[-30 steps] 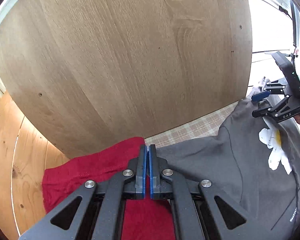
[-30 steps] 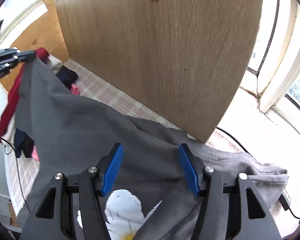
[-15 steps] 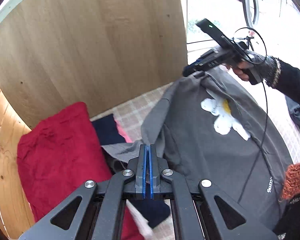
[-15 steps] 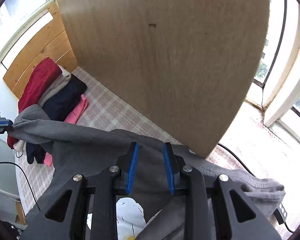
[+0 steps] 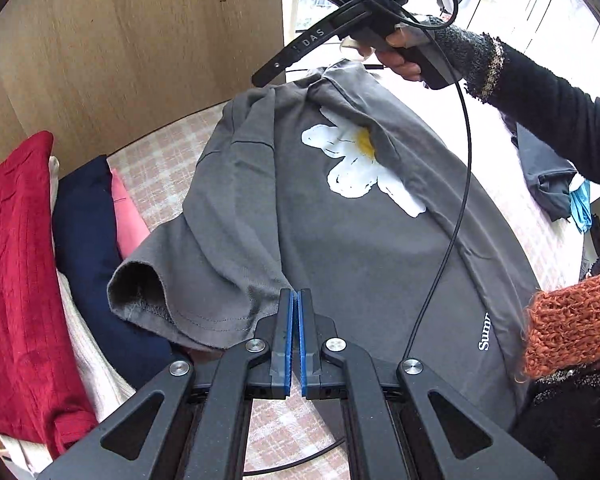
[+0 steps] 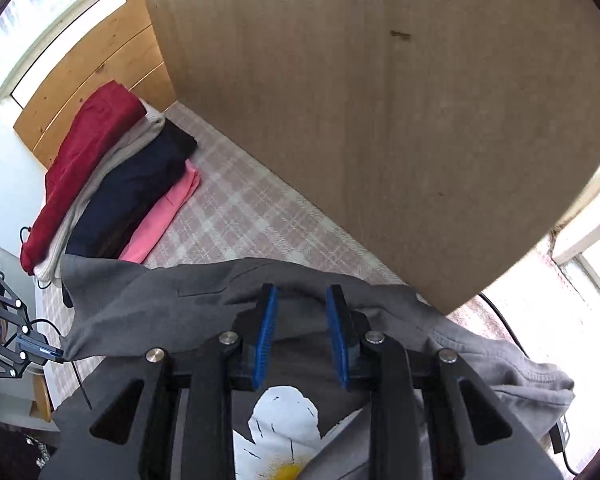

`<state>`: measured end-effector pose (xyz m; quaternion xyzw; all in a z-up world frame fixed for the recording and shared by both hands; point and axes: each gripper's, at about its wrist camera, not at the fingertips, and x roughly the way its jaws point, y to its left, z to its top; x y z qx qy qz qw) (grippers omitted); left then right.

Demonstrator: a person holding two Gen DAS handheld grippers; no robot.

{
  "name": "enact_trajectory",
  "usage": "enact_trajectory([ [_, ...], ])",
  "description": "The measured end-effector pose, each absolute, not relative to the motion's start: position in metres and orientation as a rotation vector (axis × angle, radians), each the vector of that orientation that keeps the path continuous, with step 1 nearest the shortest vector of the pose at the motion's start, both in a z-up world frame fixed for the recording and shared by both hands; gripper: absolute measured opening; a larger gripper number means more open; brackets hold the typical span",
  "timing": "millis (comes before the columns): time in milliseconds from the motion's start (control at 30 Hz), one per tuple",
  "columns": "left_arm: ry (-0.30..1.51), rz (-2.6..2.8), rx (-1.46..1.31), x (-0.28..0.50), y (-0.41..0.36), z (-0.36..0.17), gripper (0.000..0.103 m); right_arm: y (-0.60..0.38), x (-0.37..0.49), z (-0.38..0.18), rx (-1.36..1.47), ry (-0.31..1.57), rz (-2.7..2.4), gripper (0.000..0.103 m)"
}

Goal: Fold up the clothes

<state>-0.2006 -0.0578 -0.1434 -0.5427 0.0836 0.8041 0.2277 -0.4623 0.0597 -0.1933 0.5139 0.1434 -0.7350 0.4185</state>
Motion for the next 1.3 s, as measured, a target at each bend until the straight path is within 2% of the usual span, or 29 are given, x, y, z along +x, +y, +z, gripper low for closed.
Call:
enact_trajectory([
  [67,0.247,2.193,-1.501,-0.2,-0.053,-0.148,0.001,0.04,-0.451,-0.196,1.246,0.481,-1.809,0.026],
  [200,0.262,2.169,-1.518,-0.197,-0.05,-0.157,0.002,0.027,-0.443,-0.203,1.194,0.65,-1.736,0.046],
  [300,0.263,2.163,-1.522,-0.197,-0.05,-0.162,0.002,0.019,-0.439,-0.208,1.156,0.767,-1.678,0.046],
  [567,0.27,2.171,-1.54,-0.197,-0.053,-0.168,0.002,0.004,-0.433,-0.221,1.109,0.937,-1.547,0.046],
  [600,0.269,2.175,-1.541,-0.198,-0.054,-0.168,0.002,0.002,-0.433,-0.225,1.116,0.937,-1.539,0.045],
  [667,0.273,2.19,-1.544,-0.2,-0.057,-0.167,0.002,0.0,-0.434,-0.229,1.134,0.899,-1.519,0.006],
  [700,0.277,2.201,-1.548,-0.201,-0.058,-0.167,0.002,0.0,-0.436,-0.23,1.144,0.876,-1.517,0.004],
  [833,0.279,2.237,-1.57,-0.207,-0.065,-0.166,0.002,0.005,-0.453,-0.222,1.145,0.787,-1.683,0.004],
  [933,0.287,2.237,-1.623,-0.213,-0.068,-0.165,0.003,0.01,-0.47,-0.211,1.169,0.649,-1.785,0.003],
  [1033,0.303,2.255,-1.607,-0.218,-0.07,-0.149,0.004,0.007,-0.469,-0.212,1.175,0.677,-1.772,0.004],
  [1100,0.292,2.28,-1.571,-0.229,-0.072,-0.136,0.015,0.004,-0.471,-0.212,1.186,0.669,-1.764,0.004],
  [1167,0.293,2.3,-1.54,-0.245,-0.072,-0.131,0.017,0.004,-0.472,-0.21,1.19,0.657,-1.77,0.004],
  [1233,0.306,2.292,-1.552,-0.265,-0.069,-0.14,0.025,0.007,-0.472,-0.21,1.189,0.654,-1.771,0.004],
  [1300,0.323,2.282,-1.578,-0.283,-0.066,-0.152,0.025,0.009,-0.47,-0.21,1.181,0.659,-1.772,0.004],
])
